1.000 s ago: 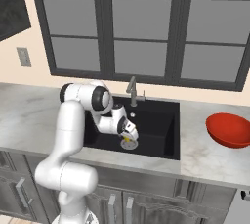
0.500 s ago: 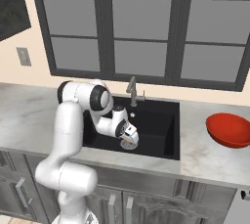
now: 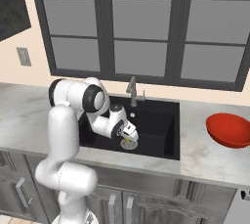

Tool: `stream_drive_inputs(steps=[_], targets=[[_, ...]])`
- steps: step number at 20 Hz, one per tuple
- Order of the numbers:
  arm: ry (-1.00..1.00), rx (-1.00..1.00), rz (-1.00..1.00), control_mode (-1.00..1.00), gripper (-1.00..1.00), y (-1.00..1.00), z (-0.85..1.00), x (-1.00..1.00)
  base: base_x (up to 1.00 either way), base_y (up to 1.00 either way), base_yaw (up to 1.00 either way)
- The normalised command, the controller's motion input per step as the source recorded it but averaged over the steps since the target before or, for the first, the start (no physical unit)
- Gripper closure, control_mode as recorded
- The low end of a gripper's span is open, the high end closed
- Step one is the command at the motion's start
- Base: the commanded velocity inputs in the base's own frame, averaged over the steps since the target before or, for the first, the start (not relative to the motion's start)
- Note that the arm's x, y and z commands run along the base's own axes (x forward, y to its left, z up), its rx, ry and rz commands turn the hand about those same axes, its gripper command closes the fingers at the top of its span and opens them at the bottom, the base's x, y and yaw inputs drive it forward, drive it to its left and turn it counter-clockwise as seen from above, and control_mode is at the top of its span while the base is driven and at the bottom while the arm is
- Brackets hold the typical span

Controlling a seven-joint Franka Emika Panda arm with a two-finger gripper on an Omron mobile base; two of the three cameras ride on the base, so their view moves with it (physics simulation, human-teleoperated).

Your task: Pick the mug and place it in the sink. Pick the bowl and place it in the open cabinet and then close the cabinet.

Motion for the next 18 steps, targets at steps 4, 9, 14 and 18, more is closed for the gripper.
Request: stream_drive_inputs(steps=[4, 9, 14, 18], targets=[[-0.01, 0.0, 0.0, -1.0, -1.0, 0.0, 0.76, -0.26, 0.0, 0.0, 0.0], [0.0, 0.0, 0.0, -1.0, -1.0, 0.0, 0.98, -0.19, 0.0, 0.0, 0.0], [0.02, 0.0, 0.0, -1.0, -1.0, 0.15, 0.85, -0.48, 0.0, 0.0, 0.0], [0.0, 0.0, 0.0, -1.0, -1.0, 0.17, 0.79, -0.76, 0.0, 0.0, 0.0]])
